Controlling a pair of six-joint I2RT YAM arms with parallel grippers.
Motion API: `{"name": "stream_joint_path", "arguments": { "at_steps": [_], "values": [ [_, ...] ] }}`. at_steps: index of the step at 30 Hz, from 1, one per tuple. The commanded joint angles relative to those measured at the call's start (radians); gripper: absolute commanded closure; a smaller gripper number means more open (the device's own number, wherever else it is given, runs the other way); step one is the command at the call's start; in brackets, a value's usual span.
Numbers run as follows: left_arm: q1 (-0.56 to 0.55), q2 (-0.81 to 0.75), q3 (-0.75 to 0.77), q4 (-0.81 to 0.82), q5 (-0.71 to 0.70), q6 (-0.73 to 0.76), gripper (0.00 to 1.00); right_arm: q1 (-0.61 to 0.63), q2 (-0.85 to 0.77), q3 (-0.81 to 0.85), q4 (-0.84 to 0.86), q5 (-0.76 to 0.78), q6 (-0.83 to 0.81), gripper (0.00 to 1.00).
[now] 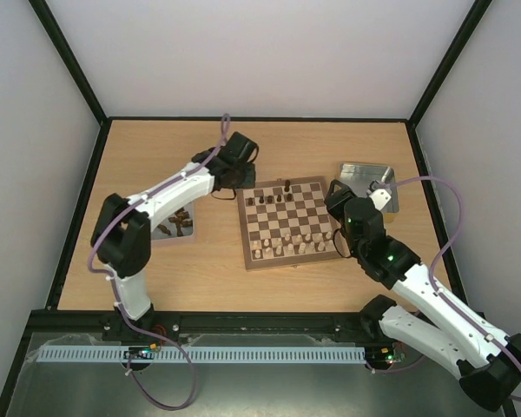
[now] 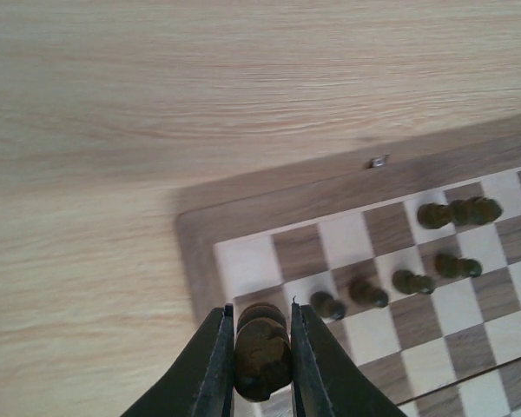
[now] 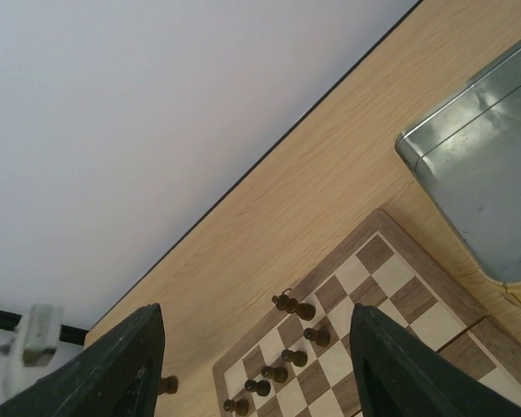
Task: Set up the chess pieces on the board
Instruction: Place the chess piece on the chessboard.
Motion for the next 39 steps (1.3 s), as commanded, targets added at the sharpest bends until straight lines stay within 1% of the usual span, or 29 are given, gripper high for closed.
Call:
{"name": "stream_joint_path", "arguments": {
  "at_steps": [1, 5, 12, 19, 33, 35, 39],
  "values": [
    [-0.031, 0.100, 0.104, -0.045, -0.018, 0.024, 0.85, -0.002, -0.024, -0.012, -0.034, 0.054, 0.008, 0.42],
    [-0.047, 0.190, 0.161, -0.050, -0.001, 0.028, 0.85, -0.002, -0.029, -0.012, -0.037, 0.063, -0.002, 0.42],
    [-0.062, 0.291, 0.237, -0.054, 0.006, 0.026, 0.85, -0.002, -0.027, -0.010, -0.035, 0.066, -0.015, 0.42],
    [-0.066, 0.322, 0.249, -0.044, -0.047, 0.007, 0.85, -0.002, -0.026, -0.014, -0.032, 0.061, -0.013, 0.42],
    [-0.067, 0.369, 0.265, -0.064, -0.034, 0.021, 0.83, -0.002, -0.019, -0.013, -0.027, 0.059, -0.014, 0.42],
    [-0.067, 0.375, 0.270, -0.067, -0.032, 0.018, 0.82, -0.002, -0.018, -0.011, -0.025, 0.059, -0.015, 0.42],
    [-0.066, 0.376, 0.277, -0.067, -0.022, 0.020, 0.72, -0.002, -0.017, -0.011, -0.025, 0.058, -0.018, 0.42]
  ]
}}
